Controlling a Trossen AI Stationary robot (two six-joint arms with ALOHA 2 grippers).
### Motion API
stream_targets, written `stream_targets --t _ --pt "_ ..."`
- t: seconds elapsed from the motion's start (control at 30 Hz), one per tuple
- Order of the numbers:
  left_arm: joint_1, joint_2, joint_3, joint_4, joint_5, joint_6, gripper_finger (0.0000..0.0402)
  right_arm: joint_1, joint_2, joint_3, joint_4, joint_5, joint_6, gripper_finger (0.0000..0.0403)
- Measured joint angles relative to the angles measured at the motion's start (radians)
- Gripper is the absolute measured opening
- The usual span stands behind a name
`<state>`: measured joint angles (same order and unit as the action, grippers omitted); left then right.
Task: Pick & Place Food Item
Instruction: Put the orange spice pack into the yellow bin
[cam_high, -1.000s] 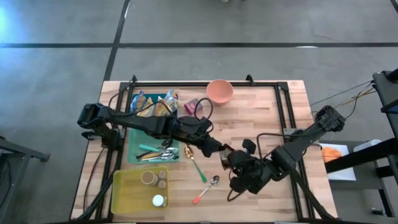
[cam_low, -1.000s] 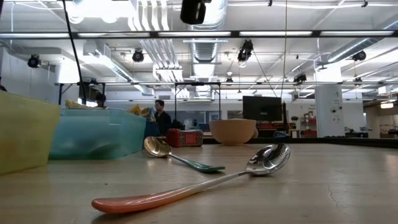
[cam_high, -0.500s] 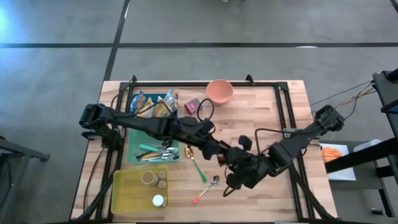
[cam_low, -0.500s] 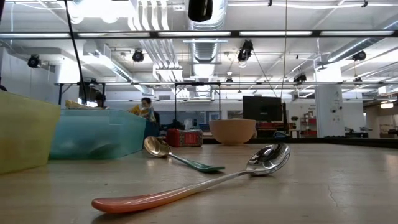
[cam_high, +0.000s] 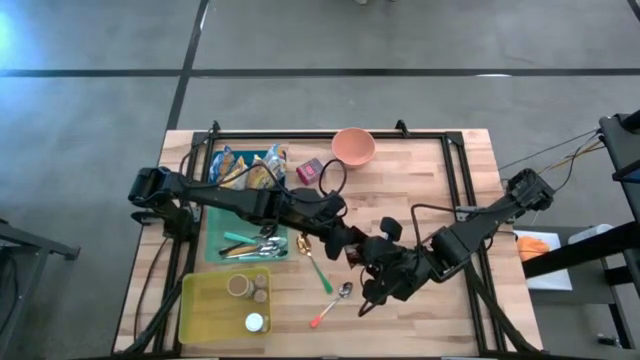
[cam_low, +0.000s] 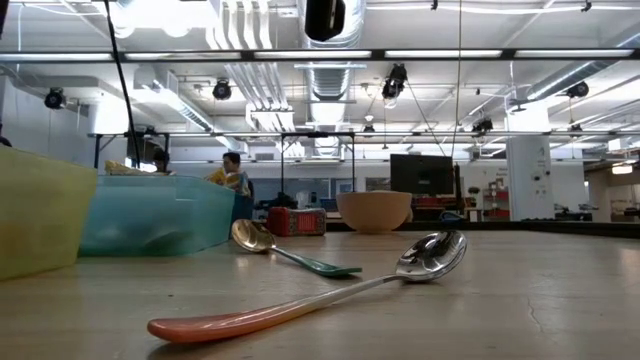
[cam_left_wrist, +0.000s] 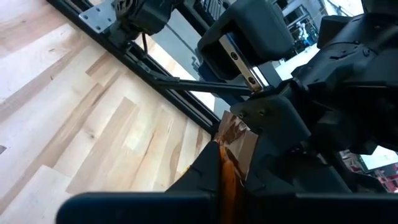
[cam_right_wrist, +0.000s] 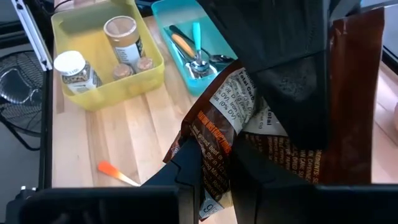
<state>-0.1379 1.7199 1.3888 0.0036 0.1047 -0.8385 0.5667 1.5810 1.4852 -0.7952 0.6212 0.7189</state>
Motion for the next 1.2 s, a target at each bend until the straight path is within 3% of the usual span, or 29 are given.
stream_targets --t 0.27,0.5,0.67,0.87,1.2 --pt "-0.001 0.000 0.000 0.002 0.001 0.005 0.0003 0.001 0.000 0.000 0.008 0.000 0.003 0.0051" --pt "-0.013 -0.031 -0.001 -0.013 -0.091 0.006 0.0002 0.000 0.000 0.001 0.025 -0.011 0.161 0.0170" --pt "-0.018 -0.053 -0.002 -0.012 -0.182 0.020 0.0001 0.010 -0.002 0.002 0.069 0.020 0.172 0.0235" --pt "-0.027 -0.064 -0.002 -0.005 -0.236 0.027 0.0000 0.033 -0.005 0.000 0.156 0.041 0.168 0.0245" --pt "-0.024 -0.122 0.002 0.000 -0.259 0.129 0.0000 0.105 -0.085 -0.002 0.089 0.103 0.261 0.0226"
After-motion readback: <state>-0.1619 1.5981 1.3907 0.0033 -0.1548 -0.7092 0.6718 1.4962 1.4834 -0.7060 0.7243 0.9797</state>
